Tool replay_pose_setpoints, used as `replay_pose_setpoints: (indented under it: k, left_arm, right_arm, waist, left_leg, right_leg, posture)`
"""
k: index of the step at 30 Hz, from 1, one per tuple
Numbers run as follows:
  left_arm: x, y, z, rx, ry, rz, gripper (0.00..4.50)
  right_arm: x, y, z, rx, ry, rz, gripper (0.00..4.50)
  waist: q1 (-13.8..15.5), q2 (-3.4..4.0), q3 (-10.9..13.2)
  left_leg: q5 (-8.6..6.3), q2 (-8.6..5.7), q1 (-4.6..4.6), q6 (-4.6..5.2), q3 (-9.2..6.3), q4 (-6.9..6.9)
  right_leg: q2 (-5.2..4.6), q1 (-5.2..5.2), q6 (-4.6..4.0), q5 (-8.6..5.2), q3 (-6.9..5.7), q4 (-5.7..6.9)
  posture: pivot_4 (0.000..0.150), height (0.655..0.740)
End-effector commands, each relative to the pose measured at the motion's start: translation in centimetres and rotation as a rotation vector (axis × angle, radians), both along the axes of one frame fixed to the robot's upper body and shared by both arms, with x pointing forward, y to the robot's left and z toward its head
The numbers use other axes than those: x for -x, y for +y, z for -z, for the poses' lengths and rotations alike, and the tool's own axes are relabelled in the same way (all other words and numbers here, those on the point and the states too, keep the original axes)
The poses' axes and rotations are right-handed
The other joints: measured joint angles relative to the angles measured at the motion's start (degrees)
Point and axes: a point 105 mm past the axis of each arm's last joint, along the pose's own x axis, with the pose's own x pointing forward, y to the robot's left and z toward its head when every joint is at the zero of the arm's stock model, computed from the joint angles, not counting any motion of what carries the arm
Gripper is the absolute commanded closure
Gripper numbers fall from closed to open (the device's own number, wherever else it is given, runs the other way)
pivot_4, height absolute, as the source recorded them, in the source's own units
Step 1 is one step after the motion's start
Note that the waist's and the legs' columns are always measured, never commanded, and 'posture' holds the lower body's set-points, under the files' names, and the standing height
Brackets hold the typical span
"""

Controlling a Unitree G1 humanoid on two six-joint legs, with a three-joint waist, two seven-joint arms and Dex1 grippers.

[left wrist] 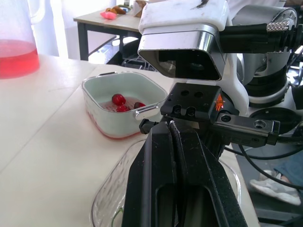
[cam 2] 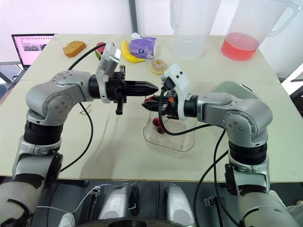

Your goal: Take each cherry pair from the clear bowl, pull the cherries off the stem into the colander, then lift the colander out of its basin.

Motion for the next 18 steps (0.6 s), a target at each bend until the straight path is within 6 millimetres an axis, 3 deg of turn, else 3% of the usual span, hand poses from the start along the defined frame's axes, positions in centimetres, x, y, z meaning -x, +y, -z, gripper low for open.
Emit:
replay_pose_setpoints:
  k: [1,8,15,18]
  left_arm:
    - [0.4,0.1,-1.3,0.022,-0.048,0.005,4.5]
    - [0.4,0.2,-1.3,0.019,-0.047,-0.001,4.5]
    - [0.4,0.2,-1.1,0.014,-0.036,-0.001,4.5]
    - [0.4,0.3,-1.0,0.012,-0.034,-0.005,4.5]
  right_arm:
    - [0.5,-0.4,1.1,0.059,0.015,0.004,4.11]
    - [0.9,-1.5,3.3,0.107,0.083,0.038,4.11]
    - [0.7,-2.4,2.7,0.089,0.069,0.085,4.11]
    - [0.3,-4.8,1.8,0.089,0.043,0.177,4.11]
  waist:
    - [0.1,0.0,0.0]
    - [0.0,-0.01,0.0]
    - [0.0,-0.01,0.0]
    - [0.2,-0.01,0.0]
  left_leg:
    - [0.0,0.0,0.0,0.0,0.0,0.0]
    - [-0.01,0.0,0.0,0.01,0.0,0.0]
    - [0.0,0.01,0.0,0.01,0.0,-0.01]
    - [0.0,0.0,-0.01,0.01,0.0,-0.01]
  right_leg:
    - [0.0,0.0,0.0,0.0,0.0,0.0]
    - [0.0,0.01,0.0,0.0,0.0,-0.02]
    - [0.01,0.0,0.0,0.0,0.0,-0.02]
    - [0.0,0.0,0.0,0.0,0.0,-0.02]
  posture:
    - [0.15,0.74]
    - [0.15,0.74]
    - [0.15,0.74]
    - [0.15,0.74]
